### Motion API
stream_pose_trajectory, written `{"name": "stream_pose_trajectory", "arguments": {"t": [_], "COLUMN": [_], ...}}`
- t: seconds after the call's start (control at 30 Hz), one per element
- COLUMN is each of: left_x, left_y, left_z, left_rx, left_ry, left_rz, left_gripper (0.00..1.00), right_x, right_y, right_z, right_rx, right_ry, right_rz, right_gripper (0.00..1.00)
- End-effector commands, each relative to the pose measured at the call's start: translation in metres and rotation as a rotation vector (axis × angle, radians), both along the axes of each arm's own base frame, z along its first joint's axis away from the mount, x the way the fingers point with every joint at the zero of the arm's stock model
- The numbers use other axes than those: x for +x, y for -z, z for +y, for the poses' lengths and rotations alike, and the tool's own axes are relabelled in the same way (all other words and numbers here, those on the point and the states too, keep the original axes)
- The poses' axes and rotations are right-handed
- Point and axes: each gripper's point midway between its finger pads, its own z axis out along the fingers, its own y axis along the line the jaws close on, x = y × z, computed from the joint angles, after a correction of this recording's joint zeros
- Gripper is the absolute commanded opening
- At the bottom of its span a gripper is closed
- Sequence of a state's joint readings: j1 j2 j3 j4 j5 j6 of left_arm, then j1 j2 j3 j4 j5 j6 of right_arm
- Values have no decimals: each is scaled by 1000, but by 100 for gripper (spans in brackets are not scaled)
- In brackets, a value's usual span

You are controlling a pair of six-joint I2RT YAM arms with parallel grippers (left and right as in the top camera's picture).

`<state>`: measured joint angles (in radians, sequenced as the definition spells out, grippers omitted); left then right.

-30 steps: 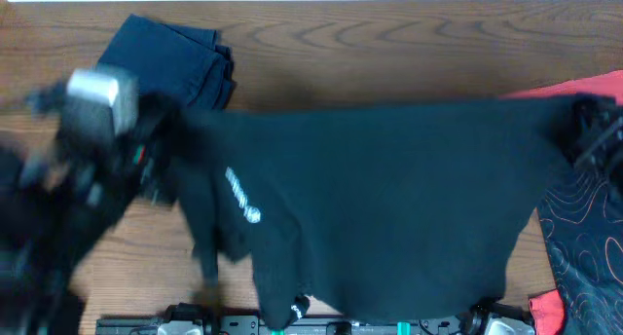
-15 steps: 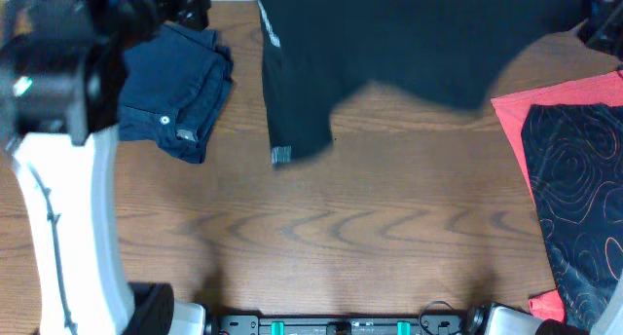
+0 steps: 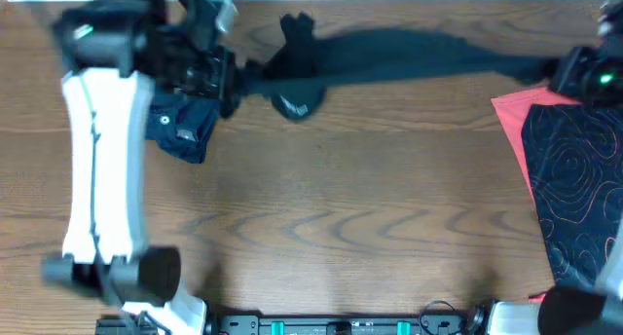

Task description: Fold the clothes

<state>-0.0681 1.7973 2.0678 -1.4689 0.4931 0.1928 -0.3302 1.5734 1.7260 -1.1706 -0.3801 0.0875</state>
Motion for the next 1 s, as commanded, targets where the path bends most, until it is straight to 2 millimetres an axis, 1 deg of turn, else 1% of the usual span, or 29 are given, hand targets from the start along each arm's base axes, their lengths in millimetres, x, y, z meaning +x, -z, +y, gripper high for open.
{"name": "stream_pose_trajectory", "arguments": {"t": [0.0, 0.1, 0.17, 0.23, 0.3, 0.33, 0.4, 0.47, 0.53, 0.57, 0.6, 0.7, 0.73, 0.77, 0.8, 0.83, 0.9, 0.97], "left_x": [-16, -34, -47, -57, -68, -72, -83, -94, -108, -113, -118, -126, -128, -129, -130, -132, -133, -130], "left_y": [43, 72, 85, 95, 104, 108, 117, 125, 134, 136, 140, 144, 144, 144, 142, 141, 138, 136], "left_z": [6, 5, 6, 6, 4, 5, 6, 6, 7, 7, 6, 4, 3, 2, 1, 1, 0, 0], "left_rx": [62, 71, 76, 78, 65, 65, 69, 73, 77, 79, 83, 89, 92, 94, 95, 99, 99, 99], "left_ry": [20, 29, 32, 33, 35, 34, 34, 35, 39, 44, 49, 62, 69, 72, 77, 88, 102, 102], "left_rz": [145, 260, 329, 383, 439, 459, 510, 561, 618, 638, 657, 685, 687, 689, 689, 687, 674, 642], "left_gripper": [6, 8, 11, 12, 13, 13, 13, 13, 17, 17, 22, 29, 31, 32, 37, 40, 42, 43], "right_x": [-16, -36, -50, -63, -76, -82, -97, -110, -116, -116, -115, -114, -114, -114, -113, -112, -106, -91], "right_y": [63, 106, 126, 141, 155, 158, 167, 172, 173, 173, 173, 173, 173, 173, 173, 173, 173, 173], "right_z": [-7, -3, 1, 5, 9, 9, 2, -7, -16, -17, -17, -17, -17, -17, -18, -18, -17, -9], "right_rx": [-33, -2, 16, 37, 56, 53, 16, -31, -71, -76, -76, -77, -77, -77, -78, -75, -61, -6], "right_ry": [-33, -34, -35, -36, -28, -21, 19, 81, 127, 132, 133, 133, 133, 134, 136, 148, 159, 141], "right_rz": [188, 316, 382, 438, 494, 519, 594, 657, 689, 689, 686, 683, 683, 682, 678, 675, 651, 589], "right_gripper": [1, 1, 1, 2, 3, 3, 4, 7, 14, 14, 14, 14, 15, 20, 26, 30, 35, 39]}}
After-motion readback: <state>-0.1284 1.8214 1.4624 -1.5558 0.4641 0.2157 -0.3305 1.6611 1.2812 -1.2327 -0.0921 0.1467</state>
